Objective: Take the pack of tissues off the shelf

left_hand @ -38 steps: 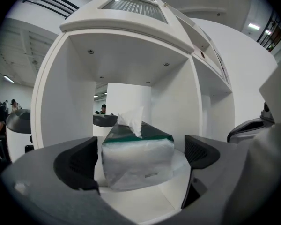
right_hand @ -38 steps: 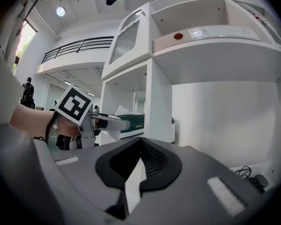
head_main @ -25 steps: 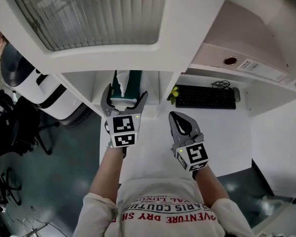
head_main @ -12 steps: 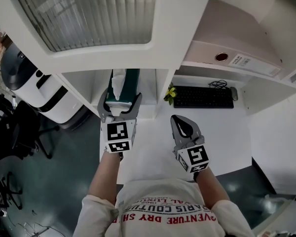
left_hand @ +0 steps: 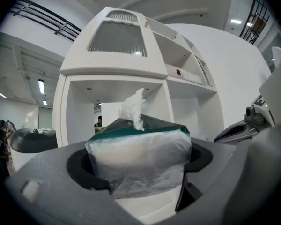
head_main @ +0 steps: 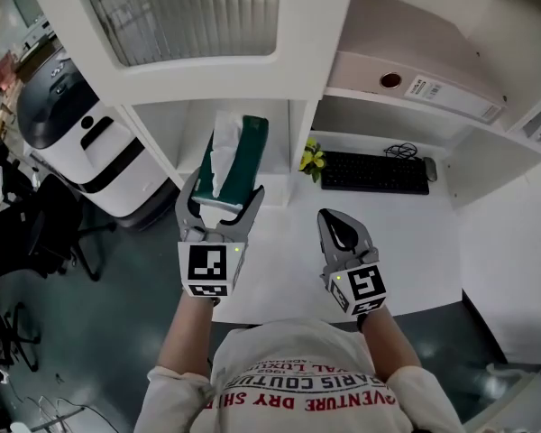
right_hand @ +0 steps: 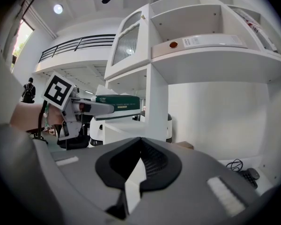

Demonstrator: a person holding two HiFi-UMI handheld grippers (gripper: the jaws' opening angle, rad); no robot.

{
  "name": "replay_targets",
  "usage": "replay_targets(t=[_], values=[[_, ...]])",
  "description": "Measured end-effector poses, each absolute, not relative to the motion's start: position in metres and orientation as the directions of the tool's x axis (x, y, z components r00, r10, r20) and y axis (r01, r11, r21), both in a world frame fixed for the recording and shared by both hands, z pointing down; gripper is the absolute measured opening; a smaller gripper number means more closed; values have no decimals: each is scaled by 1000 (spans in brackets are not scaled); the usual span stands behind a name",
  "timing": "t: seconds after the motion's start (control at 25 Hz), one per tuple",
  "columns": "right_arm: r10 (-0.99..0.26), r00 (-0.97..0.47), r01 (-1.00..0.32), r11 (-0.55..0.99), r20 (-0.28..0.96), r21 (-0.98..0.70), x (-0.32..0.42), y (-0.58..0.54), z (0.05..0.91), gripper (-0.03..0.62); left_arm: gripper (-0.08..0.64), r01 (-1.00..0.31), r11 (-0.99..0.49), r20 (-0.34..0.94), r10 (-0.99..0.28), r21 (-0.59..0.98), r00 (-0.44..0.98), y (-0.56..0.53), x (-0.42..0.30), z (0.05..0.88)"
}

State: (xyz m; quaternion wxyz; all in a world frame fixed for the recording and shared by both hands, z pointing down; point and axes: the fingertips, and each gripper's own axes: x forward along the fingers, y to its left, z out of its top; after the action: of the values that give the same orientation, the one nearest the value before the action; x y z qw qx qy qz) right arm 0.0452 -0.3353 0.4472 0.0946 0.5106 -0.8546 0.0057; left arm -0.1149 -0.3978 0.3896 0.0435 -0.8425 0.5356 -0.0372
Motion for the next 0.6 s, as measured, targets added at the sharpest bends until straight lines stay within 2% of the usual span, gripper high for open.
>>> replay_targets(t=[0.24, 0.6], values=[[-863, -478, -865, 495, 162, 86, 54, -307, 441, 2, 448, -882, -445, -28, -890, -155, 455, -339, -103, 361], [-853, -506, -851, 518, 129, 82, 70, -262, 426, 2, 448, -875, -466, 12, -883, -135, 468, -270, -84, 374]])
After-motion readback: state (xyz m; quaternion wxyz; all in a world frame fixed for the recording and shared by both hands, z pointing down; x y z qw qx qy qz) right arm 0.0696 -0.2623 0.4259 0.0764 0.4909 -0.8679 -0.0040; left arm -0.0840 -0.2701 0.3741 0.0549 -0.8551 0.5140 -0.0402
